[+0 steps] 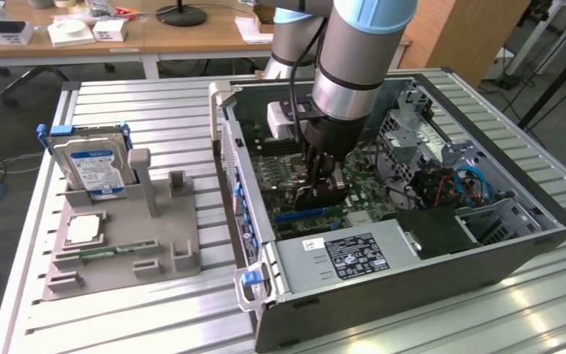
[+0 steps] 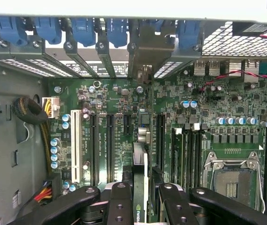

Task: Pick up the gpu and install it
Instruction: 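Insert the gpu into the slot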

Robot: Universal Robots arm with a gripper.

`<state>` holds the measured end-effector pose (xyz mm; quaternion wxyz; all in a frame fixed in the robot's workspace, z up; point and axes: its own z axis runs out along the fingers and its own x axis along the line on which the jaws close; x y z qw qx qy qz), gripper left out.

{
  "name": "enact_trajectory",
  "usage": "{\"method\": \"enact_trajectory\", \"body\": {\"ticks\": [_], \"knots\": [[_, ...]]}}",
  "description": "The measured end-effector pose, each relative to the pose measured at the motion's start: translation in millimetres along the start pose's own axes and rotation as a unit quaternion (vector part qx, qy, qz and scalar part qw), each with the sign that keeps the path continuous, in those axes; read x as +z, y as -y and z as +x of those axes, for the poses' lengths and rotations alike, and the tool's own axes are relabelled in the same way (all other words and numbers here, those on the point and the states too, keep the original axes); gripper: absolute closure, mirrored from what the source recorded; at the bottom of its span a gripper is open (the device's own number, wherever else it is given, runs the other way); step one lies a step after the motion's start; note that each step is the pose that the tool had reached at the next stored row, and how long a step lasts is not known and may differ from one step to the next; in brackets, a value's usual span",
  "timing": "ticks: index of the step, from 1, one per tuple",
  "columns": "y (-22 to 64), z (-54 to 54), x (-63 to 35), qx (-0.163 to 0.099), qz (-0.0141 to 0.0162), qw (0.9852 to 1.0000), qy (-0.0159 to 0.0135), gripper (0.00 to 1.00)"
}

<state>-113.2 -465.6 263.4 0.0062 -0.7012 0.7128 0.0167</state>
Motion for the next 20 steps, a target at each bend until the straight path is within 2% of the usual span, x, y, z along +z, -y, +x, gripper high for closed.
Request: {"method": "enact_trajectory", "body": {"ticks": [20], "knots": [[-0.5, 0.1, 2.2, 0.000, 0.0000, 1.0000, 0.0000, 0.74]]}}
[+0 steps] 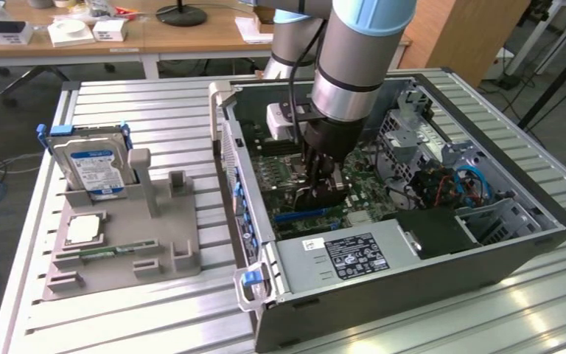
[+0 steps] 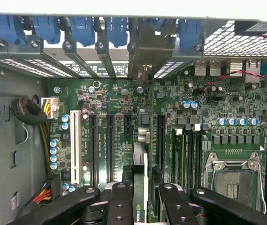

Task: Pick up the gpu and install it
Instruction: 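Insert the gpu into the slot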

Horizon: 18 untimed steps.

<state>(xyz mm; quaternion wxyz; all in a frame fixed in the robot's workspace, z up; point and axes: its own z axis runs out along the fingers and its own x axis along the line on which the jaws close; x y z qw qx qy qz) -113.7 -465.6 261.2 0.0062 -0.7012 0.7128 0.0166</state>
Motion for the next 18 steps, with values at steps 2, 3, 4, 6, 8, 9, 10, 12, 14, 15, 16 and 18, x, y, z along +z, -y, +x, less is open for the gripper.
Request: {"method": "enact_trajectory", "body": {"ticks": [2, 3, 4, 6, 8, 9, 10, 12, 14, 15, 16, 18], "knots": [[0.0, 0.0, 0.5, 0.000, 0.0000, 1.0000, 0.0000, 0.74], [0.0, 0.0, 0.5, 0.000, 0.0000, 1.0000, 0.0000, 0.74], [0.0, 0.0, 0.6, 0.000, 0.0000, 1.0000, 0.0000, 0.74], [0.0, 0.0, 0.9, 0.000, 0.0000, 1.0000, 0.0000, 0.74], [0.0, 0.0, 0.9, 0.000, 0.0000, 1.0000, 0.0000, 0.74], [0.0, 0.0, 0.9, 0.000, 0.0000, 1.0000, 0.0000, 0.74], [0.0, 0.0, 0.9, 0.000, 0.0000, 1.0000, 0.0001, 0.74], [0.1, 0.0, 1.5, 0.000, 0.0001, 1.0000, 0.0003, 0.74], [0.0, 0.1, 2.0, 0.000, 0.0000, 1.0000, 0.0000, 0.74], [0.0, 0.1, 2.0, 0.000, 0.0000, 1.0000, 0.0000, 0.74], [0.0, 0.1, 2.0, 0.000, 0.0000, 1.0000, -0.0001, 0.74], [0.1, 0.0, 3.0, 0.000, 0.0001, 1.0000, 0.0002, 0.74]]}}
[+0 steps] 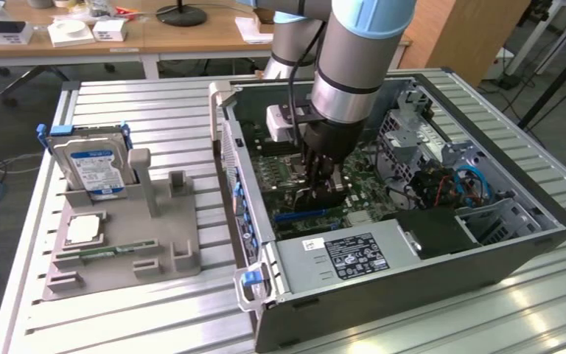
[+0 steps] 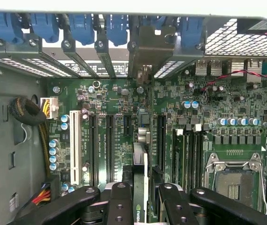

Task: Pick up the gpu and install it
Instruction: 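Insert the gpu into the slot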

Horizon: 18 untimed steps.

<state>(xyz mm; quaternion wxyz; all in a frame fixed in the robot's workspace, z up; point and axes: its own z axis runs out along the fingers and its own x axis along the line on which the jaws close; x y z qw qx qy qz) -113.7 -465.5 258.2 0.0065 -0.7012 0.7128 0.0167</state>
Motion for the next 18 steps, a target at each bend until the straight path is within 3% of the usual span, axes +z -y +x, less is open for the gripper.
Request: {"method": "enact_trajectory", "body": {"ticks": [18], "knots": [[0.0, 0.3, 5.9, 0.000, -0.0002, 1.0000, -0.0004, 0.74]]}}
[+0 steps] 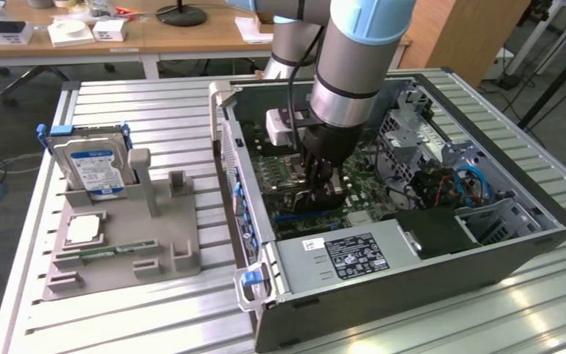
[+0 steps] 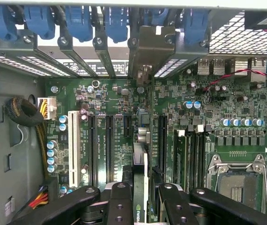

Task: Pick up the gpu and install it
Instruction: 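Insert the gpu into the slot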

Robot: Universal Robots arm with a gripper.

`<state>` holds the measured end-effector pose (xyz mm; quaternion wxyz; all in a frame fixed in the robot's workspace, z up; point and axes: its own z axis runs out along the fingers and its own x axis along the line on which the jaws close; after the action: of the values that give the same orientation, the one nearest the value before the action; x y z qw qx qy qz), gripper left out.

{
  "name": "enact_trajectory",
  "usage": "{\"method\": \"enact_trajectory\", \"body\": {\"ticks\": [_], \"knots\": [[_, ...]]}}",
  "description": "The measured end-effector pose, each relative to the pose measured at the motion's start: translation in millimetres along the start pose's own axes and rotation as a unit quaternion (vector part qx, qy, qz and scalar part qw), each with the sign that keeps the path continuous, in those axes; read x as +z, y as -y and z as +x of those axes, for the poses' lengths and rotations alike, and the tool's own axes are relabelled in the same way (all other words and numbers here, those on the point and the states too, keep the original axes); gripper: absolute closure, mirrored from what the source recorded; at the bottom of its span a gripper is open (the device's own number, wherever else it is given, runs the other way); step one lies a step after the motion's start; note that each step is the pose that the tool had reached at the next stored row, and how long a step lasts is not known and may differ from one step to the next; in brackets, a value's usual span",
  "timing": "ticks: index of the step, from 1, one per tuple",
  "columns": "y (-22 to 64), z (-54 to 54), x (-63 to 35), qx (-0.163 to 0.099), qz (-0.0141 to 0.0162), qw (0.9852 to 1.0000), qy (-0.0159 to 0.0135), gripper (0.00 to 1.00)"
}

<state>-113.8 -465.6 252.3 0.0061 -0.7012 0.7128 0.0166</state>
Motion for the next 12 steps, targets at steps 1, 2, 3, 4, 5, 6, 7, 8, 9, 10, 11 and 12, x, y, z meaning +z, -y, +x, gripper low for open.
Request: {"method": "enact_trajectory", "body": {"ticks": [1, 2, 3, 4, 5, 6, 7, 8, 9, 10, 11, 12], "knots": [[0.0, 0.0, 0.0, 0.000, 0.0000, 1.0000, 0.0000, 0.74], [0.0, 0.0, 0.1, 0.000, 0.0001, 1.0000, 0.0000, 0.74], [0.0, 0.0, 0.2, 0.000, 0.0001, 1.0000, 0.0001, 0.74], [0.0, 0.0, 0.2, 0.000, 0.0001, 1.0000, 0.0001, 0.74], [0.0, 0.0, 0.2, 0.000, 0.0001, 1.0000, 0.0001, 0.74], [0.0, 0.0, 0.2, 0.000, 0.0001, 1.0000, 0.0002, 0.74], [0.0, 0.0, 0.3, 0.000, 0.0001, 1.0000, 0.0001, 0.74], [0.0, 0.0, 0.5, 0.000, 0.0001, 1.0000, 0.0001, 0.74], [0.0, 0.0, 0.8, 0.000, 0.0000, 1.0000, 0.0001, 0.74], [0.0, 0.0, 0.9, 0.000, 0.0000, 1.0000, 0.0000, 0.74], [0.0, 0.0, 0.9, 0.000, 0.0000, 1.0000, 0.0000, 0.74], [0.0, 0.0, 1.0, 0.000, 0.0001, 1.0000, 0.0000, 0.74]]}}
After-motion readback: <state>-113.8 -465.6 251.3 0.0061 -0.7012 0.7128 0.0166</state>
